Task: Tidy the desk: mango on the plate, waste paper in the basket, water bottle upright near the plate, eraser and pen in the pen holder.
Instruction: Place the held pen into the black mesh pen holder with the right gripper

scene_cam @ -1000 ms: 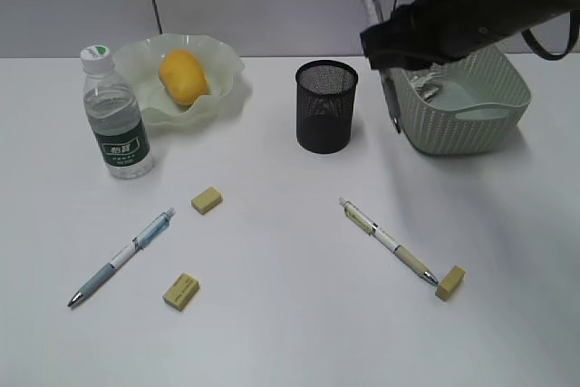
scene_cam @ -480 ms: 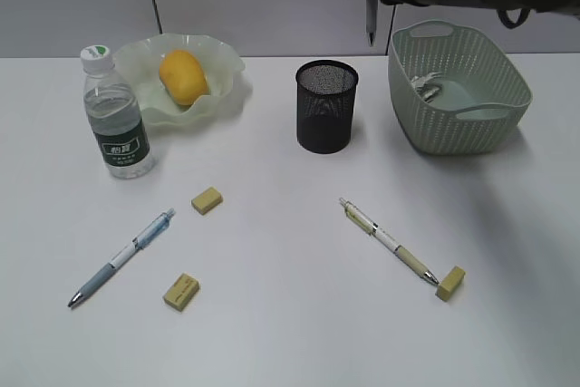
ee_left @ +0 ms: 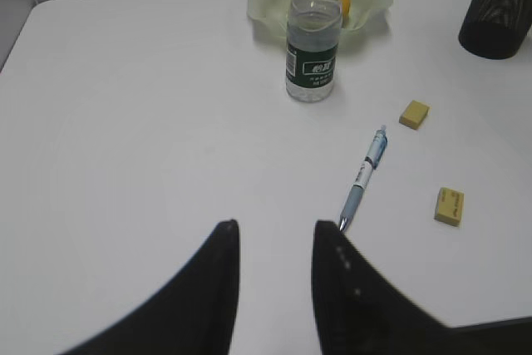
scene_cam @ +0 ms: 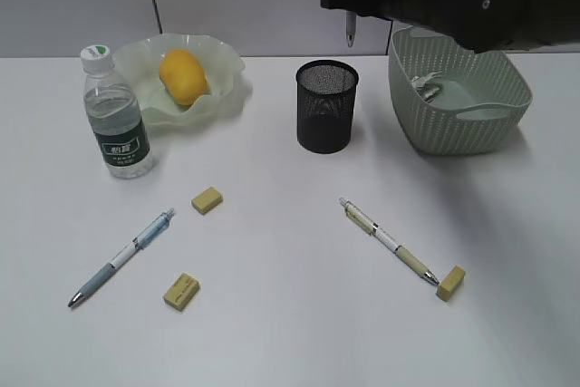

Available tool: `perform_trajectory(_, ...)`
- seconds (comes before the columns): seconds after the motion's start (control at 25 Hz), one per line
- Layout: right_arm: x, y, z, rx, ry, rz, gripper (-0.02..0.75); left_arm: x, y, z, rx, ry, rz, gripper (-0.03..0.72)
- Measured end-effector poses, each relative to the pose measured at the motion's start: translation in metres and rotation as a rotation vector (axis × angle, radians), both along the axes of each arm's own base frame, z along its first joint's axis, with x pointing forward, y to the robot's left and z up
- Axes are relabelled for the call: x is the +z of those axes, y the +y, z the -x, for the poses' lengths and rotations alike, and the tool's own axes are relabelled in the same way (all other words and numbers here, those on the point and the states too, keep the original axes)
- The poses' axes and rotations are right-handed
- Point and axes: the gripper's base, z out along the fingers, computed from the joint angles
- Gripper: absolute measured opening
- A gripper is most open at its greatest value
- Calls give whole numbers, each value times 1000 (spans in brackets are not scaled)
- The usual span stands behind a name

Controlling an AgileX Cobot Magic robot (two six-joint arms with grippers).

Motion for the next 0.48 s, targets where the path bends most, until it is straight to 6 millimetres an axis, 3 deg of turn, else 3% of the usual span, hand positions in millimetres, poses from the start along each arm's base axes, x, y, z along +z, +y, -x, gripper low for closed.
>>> perform_trajectory(0.48, -36, 18, -29, 36, 4, -9, 118, 0, 0, 0, 0, 0, 0, 233)
